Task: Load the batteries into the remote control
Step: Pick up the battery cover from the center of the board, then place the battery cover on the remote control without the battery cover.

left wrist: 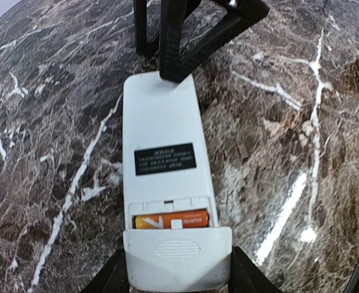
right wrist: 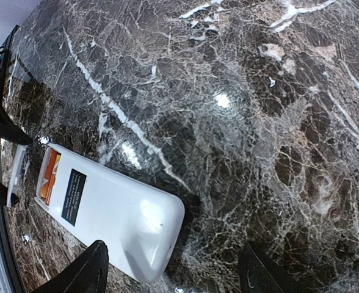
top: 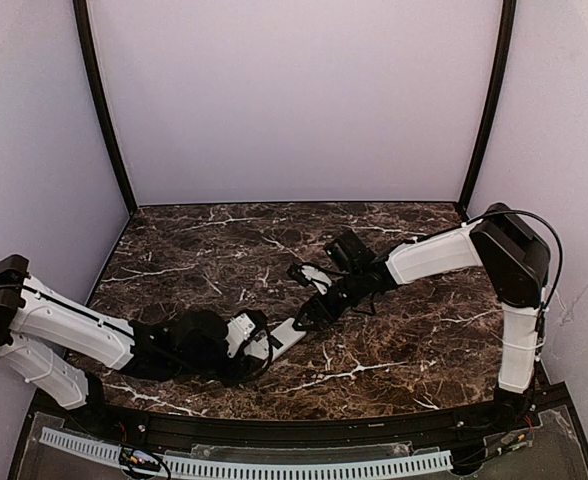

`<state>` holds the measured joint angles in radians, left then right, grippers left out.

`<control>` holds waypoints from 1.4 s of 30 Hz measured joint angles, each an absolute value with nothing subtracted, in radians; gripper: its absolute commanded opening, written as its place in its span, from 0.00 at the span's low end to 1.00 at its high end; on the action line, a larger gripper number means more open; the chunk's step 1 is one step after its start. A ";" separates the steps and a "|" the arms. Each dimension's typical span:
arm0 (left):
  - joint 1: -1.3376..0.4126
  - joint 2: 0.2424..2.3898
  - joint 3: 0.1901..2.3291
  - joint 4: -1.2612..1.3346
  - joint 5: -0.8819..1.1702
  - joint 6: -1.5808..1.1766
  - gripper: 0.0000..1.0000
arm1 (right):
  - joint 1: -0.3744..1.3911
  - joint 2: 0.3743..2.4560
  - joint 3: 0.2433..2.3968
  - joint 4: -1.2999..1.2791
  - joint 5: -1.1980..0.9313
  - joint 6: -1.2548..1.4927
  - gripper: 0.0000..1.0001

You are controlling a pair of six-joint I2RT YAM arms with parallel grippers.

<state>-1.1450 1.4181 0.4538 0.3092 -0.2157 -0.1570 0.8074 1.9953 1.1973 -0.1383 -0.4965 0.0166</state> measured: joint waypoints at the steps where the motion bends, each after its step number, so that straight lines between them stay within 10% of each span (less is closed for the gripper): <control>1: -1.147 1.415 0.469 0.298 -0.214 -0.157 0.46 | 0.807 1.995 1.198 -0.139 -0.496 0.017 0.72; 42: -1.006 1.560 0.838 -0.232 0.072 -0.046 0.49 | 0.807 2.016 1.239 -0.189 -0.518 0.017 0.68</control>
